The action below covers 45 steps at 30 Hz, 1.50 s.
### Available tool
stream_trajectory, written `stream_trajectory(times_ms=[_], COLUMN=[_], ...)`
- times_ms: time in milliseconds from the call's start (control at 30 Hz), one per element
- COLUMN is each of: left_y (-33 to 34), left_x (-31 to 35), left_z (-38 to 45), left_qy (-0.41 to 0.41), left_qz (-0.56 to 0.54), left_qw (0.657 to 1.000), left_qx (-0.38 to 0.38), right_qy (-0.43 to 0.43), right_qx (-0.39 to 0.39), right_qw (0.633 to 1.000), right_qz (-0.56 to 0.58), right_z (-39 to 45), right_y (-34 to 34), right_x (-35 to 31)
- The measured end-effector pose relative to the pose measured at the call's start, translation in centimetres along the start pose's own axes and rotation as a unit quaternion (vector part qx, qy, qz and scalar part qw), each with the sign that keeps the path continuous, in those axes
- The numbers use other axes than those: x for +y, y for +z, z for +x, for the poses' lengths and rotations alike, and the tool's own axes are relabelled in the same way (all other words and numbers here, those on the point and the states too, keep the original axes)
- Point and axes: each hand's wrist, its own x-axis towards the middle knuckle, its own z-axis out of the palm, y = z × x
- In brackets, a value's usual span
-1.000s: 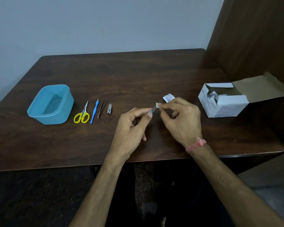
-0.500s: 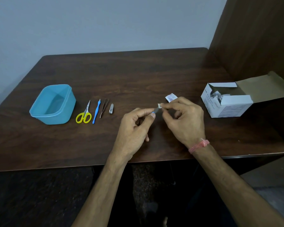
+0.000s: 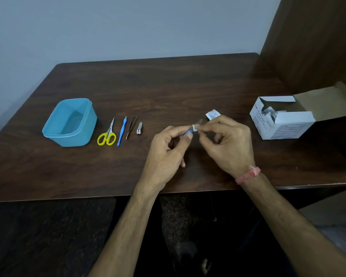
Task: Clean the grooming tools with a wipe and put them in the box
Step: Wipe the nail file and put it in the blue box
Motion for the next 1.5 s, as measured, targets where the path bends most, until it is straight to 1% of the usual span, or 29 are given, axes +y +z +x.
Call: stream_trajectory(times_ms=[33,133,200,300,433,533,667,767,900,967,1067,1133,1300,1433,1500], left_y=[0.0,-0.1,0.0,0.0,0.1,0.1,0.1,0.0,-0.1,0.0,-0.1,-0.2,-0.2,-0.2,-0.3], left_x=[0.0,0.0,0.2,0.3,0.4,0.6,0.4,0.3,0.3,0.3,0.4,0.5,0.8,0.9,0.9], left_z=[0.0,0.1,0.0,-0.1,-0.3,-0.4,-0.2,-0.2,-0.2,-0.1,-0.1,-0.1,-0.2,-0.2,-0.3], left_qy=[0.002,0.006,0.005,0.003,0.004,0.011,0.000,0.001,0.001,-0.003,0.002,0.004,0.007,0.013,0.015], left_qz=[0.007,0.017,0.018,0.020,0.044,0.044,0.044,0.036,0.027,0.017,0.013,0.014,0.001,0.002,-0.020], left_qw=[1.000,1.000,1.000,1.000,0.999,0.999,0.999,0.999,1.000,1.000,1.000,1.000,1.000,0.999,0.998], left_qx=[0.001,0.001,0.002,0.011,0.002,0.001,0.005,0.007,0.006,0.008,0.002,-0.006,-0.026,-0.040,-0.054], right_qy=[0.000,-0.019,-0.008,-0.016,0.031,0.007,0.053,0.057,0.090,0.068,-0.008,-0.034,-0.043,-0.023,-0.033], right_qx=[0.002,-0.024,-0.019,-0.025,0.010,-0.016,0.019,0.002,0.005,-0.010,-0.039,-0.045,-0.050,-0.037,-0.038], right_qw=[1.000,0.999,1.000,0.999,0.999,1.000,0.998,0.998,0.995,0.997,0.998,0.997,0.997,0.999,0.998], right_qz=[0.001,0.011,0.014,0.013,0.014,0.016,0.012,0.033,0.040,0.042,0.047,0.047,0.048,0.025,0.029], right_z=[0.0,-0.1,0.0,-0.1,0.3,0.1,0.5,0.4,0.7,0.5,-0.1,-0.2,-0.3,0.0,-0.1], right_y=[0.0,0.1,0.0,0.1,-0.1,0.0,0.0,0.1,0.0,-0.1,0.0,0.0,0.0,0.1,-0.1], right_x=[0.0,0.1,0.1,-0.1,0.2,0.0,0.4,0.5,0.7,0.4,-0.3,-0.3,-0.1,-0.1,-0.2])
